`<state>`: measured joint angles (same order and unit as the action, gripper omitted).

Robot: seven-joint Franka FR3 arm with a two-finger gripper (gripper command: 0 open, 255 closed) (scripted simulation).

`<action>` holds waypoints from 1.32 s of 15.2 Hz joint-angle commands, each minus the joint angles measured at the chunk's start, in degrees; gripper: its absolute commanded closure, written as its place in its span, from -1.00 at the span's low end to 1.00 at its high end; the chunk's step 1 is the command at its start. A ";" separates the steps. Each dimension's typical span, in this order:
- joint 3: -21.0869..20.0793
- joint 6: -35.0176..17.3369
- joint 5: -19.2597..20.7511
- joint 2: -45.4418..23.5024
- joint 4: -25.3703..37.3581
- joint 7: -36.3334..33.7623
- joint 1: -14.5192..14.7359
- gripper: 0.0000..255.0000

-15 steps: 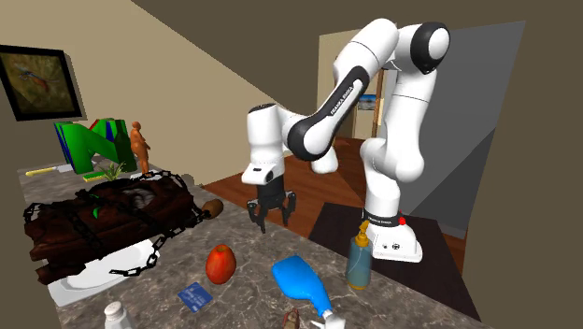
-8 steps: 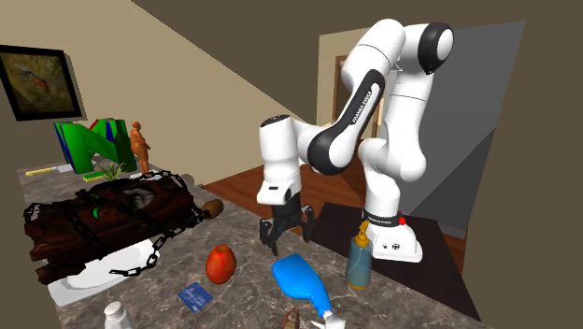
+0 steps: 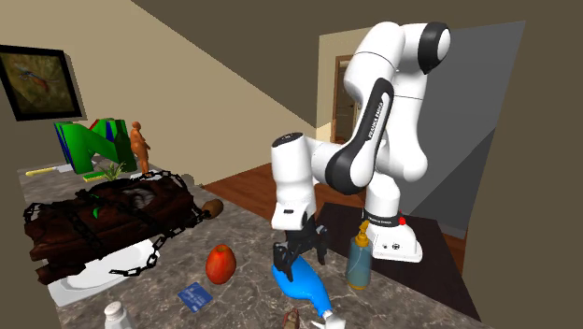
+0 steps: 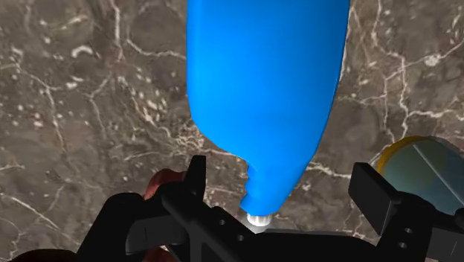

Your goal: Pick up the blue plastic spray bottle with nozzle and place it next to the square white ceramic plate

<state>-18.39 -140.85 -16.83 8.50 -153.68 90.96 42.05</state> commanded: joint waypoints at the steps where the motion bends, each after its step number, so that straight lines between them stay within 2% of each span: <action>1: -0.18 -1.99 0.03 -1.75 -0.22 0.02 0.02 -1.00; 4: -0.47 -4.57 0.06 -3.89 -0.65 -0.07 0.13 -1.00; 11: -0.46 -4.56 0.06 -3.88 -0.65 -0.08 0.14 -1.00; 12: -0.46 -4.56 0.06 -3.88 -0.65 -0.08 0.14 1.00; 20: -0.46 -4.56 0.07 -3.88 -0.64 -0.08 0.14 1.00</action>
<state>-18.85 -145.40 -16.77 4.62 -154.33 90.88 42.19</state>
